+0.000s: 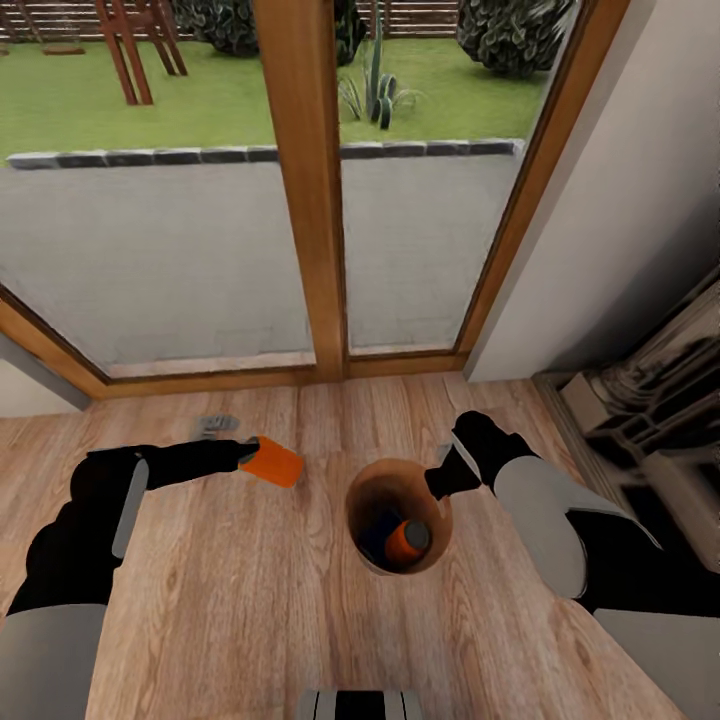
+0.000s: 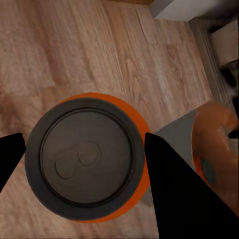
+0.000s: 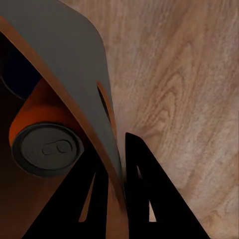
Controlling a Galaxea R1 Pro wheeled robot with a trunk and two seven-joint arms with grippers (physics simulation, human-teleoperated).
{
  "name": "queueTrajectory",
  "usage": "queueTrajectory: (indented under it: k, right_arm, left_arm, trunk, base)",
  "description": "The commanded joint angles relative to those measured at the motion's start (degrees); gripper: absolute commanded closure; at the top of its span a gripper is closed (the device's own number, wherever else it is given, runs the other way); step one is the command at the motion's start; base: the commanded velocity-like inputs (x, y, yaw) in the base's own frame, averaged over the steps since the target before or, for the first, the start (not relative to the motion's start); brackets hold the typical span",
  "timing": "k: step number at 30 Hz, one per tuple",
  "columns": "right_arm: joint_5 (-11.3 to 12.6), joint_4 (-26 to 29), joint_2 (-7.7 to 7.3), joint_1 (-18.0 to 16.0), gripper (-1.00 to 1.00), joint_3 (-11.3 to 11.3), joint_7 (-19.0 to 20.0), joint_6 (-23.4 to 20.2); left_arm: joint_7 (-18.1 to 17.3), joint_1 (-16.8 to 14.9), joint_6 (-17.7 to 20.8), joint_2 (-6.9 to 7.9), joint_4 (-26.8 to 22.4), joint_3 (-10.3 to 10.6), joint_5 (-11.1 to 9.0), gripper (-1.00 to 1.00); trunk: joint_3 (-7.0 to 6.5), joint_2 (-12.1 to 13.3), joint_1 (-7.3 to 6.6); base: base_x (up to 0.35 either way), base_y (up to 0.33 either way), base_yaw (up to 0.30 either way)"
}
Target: Put the three can of soda from the living room inside the tash can in the kitchen.
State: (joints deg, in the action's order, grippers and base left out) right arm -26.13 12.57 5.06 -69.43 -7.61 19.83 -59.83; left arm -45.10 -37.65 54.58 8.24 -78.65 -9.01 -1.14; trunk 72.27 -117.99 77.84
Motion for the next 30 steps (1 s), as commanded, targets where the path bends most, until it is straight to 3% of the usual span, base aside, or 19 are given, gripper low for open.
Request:
queueTrajectory:
  k: [1,4,8,11,12,14,19,25,30]
  right_arm:
    - [1.26,-0.03,0.36,-0.01,1.0,-0.41,0.21,-0.17]
    - [1.26,-0.01,1.08,-0.01,1.0,-0.36,0.21,-0.17]
    - [1.26,-0.01,1.53,-0.01,1.0,-0.34,0.2,-0.17]
    - [1.26,-0.01,2.21,-0.01,1.0,-0.33,0.15,-0.17]
    - [1.26,-0.03,2.47,-0.01,1.0,-0.32,0.13,-0.17]
    - [1.26,-0.03,2.63,-0.01,1.0,-0.31,0.11,-0.17]
    - [1.26,-0.01,2.8,-0.01,1.0,-0.3,0.04,-0.17]
    - [1.19,0.02,3.15,-0.01,1.0,-0.2,0.03,-0.17]
    - [1.17,0.18,3.56,-0.01,1.0,-0.14,0.03,-0.17]
  left_arm:
    - [-1.9,-0.05,0.93,-0.13,-0.35,0.03,0.59,1.0]
    - [-5.53,-0.19,2.98,-0.4,-0.78,1.16,0.66,1.0]
    - [-10.57,-0.37,5.26,-0.67,-1.0,4.27,0.51,1.0]
    - [-13.85,-0.58,5.42,-2.89,-1.26,5.61,0.5,1.0]
    - [-14.38,-0.59,5.42,-4.25,-1.31,7.13,0.52,1.0]
    - [-14.65,-0.59,5.42,-5.04,-1.32,9.75,0.49,1.0]
    - [-14.57,-0.59,5.42,-6.53,-1.24,13.78,0.63,1.0]
    - [-13.34,-0.57,5.42,-7.15,-0.77,15.4,1.26,1.0]
    - [-4.83,-0.43,1.17,-7.64,-0.5,19.66,1.54,1.0]
  trunk:
    - [-0.19,0.42,-0.22]
    - [-0.72,1.62,-0.88]
    - [-1.44,3.22,-1.76]
    - [-1.44,3.22,-1.76]
    - [-1.44,3.22,-1.76]
    - [-1.44,3.22,-1.76]
    - [-1.44,3.22,-1.76]
    - [-1.44,3.22,-1.76]
    - [-1.44,3.22,-1.76]
  base:
    - [0.0,0.0,0.0]
    - [0.0,0.0,0.0]
    - [0.0,0.0,0.0]
    - [0.0,0.0,0.0]
    - [0.0,0.0,0.0]
    - [0.0,0.0,0.0]
    - [0.0,0.0,0.0]
    - [0.0,0.0,0.0]
    - [0.0,0.0,0.0]
